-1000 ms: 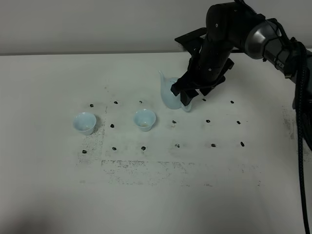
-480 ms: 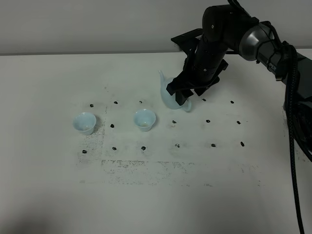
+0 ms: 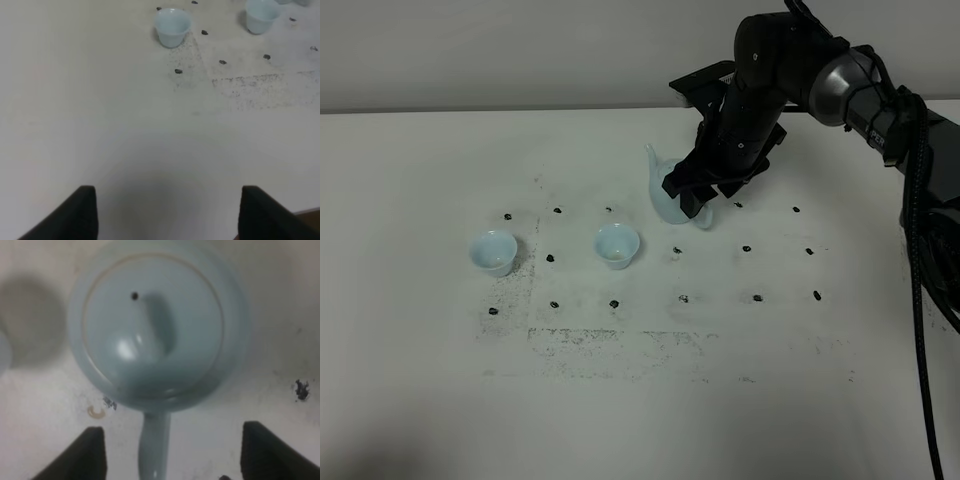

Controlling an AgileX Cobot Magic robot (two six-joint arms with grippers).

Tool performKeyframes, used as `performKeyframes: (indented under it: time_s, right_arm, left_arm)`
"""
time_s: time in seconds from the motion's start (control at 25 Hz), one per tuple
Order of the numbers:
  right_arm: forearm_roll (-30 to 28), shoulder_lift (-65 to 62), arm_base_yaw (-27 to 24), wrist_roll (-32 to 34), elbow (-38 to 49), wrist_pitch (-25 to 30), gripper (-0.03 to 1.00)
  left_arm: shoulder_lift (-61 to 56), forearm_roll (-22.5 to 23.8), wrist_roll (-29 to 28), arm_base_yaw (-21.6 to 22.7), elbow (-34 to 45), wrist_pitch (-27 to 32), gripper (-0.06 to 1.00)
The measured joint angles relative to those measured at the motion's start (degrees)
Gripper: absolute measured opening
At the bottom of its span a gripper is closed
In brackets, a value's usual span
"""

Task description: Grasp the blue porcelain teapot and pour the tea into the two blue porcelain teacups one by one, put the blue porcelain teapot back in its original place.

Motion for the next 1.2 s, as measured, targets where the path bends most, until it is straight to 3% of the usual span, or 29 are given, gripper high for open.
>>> performKeyframes:
  time_s: [0.44, 1.2]
  right_arm:
    - [-0.38, 0.96, 0.0, -0.13, 0.0, 0.0, 0.53]
    - [-0.75, 1.72, 0.0, 0.06, -0.01, -0.05, 0.52]
  left_arm:
    - [0.0, 0.0, 0.0, 0.0, 0.0, 0.0, 0.61]
    - [0.0, 0.0, 0.0, 0.0, 0.0, 0.0, 0.61]
